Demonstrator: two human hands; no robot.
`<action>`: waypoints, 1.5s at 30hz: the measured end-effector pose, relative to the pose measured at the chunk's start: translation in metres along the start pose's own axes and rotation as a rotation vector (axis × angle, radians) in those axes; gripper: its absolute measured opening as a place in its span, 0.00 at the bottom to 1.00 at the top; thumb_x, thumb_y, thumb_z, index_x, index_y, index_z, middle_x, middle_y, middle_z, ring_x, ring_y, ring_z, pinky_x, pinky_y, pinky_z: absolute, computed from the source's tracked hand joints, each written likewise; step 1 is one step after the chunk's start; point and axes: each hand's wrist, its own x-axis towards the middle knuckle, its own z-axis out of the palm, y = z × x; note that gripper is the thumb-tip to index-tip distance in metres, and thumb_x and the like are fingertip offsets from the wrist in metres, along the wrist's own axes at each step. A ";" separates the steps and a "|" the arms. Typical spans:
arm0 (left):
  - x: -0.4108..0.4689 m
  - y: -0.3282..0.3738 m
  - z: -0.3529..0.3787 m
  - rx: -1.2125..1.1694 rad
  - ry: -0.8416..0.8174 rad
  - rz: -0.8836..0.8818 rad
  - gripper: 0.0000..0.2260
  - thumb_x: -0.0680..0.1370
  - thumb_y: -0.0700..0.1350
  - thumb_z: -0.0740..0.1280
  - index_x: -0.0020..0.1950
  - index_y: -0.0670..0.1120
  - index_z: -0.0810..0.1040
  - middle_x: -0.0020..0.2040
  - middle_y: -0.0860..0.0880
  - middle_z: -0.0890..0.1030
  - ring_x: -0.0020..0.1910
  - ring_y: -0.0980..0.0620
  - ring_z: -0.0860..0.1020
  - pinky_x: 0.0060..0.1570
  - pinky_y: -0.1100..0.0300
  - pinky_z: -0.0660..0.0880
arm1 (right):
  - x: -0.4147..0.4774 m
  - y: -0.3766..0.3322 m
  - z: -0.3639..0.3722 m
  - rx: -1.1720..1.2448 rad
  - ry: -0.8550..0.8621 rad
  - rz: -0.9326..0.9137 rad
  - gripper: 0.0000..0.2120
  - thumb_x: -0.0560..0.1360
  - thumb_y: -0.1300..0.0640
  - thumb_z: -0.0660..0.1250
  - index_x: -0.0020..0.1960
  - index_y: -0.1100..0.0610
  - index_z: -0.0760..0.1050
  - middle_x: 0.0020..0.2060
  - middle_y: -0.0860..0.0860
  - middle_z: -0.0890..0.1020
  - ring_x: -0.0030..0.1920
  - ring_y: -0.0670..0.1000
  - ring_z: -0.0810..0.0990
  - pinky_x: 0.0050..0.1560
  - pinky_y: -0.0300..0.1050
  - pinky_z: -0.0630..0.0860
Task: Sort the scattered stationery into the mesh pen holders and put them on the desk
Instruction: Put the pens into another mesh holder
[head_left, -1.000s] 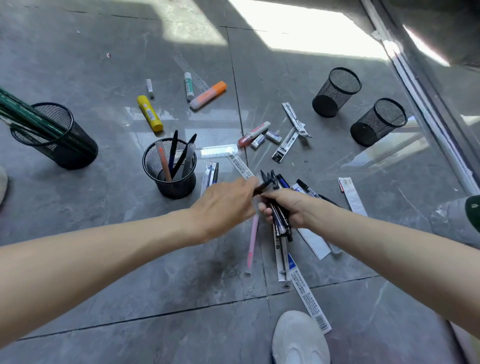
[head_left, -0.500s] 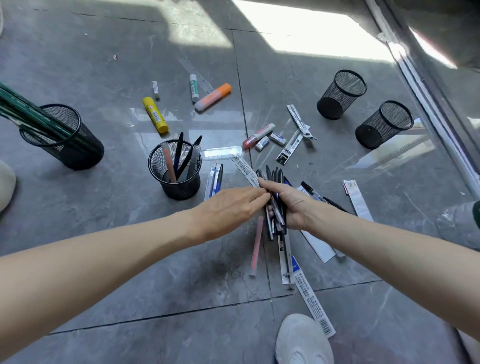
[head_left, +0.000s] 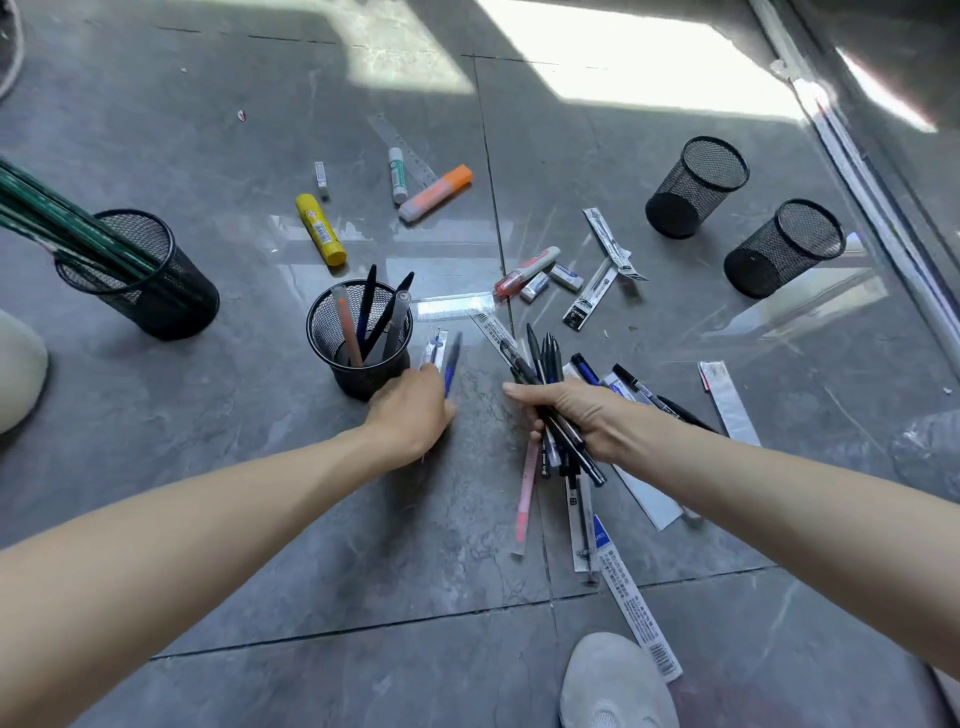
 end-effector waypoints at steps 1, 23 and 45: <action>0.001 0.002 -0.002 -0.039 -0.003 -0.017 0.08 0.75 0.45 0.63 0.42 0.40 0.70 0.46 0.39 0.78 0.46 0.38 0.76 0.38 0.56 0.67 | 0.000 0.000 -0.001 -0.001 0.015 -0.010 0.13 0.71 0.59 0.72 0.31 0.58 0.72 0.20 0.49 0.71 0.21 0.45 0.68 0.23 0.36 0.70; -0.015 0.011 -0.114 -0.720 -0.071 0.242 0.18 0.74 0.50 0.70 0.31 0.44 0.65 0.25 0.48 0.73 0.18 0.55 0.69 0.23 0.66 0.65 | -0.028 -0.100 0.075 0.054 -0.037 -0.512 0.12 0.71 0.61 0.72 0.34 0.58 0.71 0.26 0.54 0.73 0.25 0.49 0.73 0.26 0.38 0.72; 0.016 -0.082 -0.120 -0.402 0.065 0.242 0.13 0.68 0.47 0.75 0.48 0.49 0.76 0.43 0.47 0.81 0.46 0.48 0.79 0.48 0.49 0.78 | -0.013 -0.101 0.172 -0.303 0.041 -0.813 0.14 0.68 0.56 0.75 0.32 0.59 0.70 0.32 0.56 0.74 0.36 0.51 0.75 0.44 0.49 0.73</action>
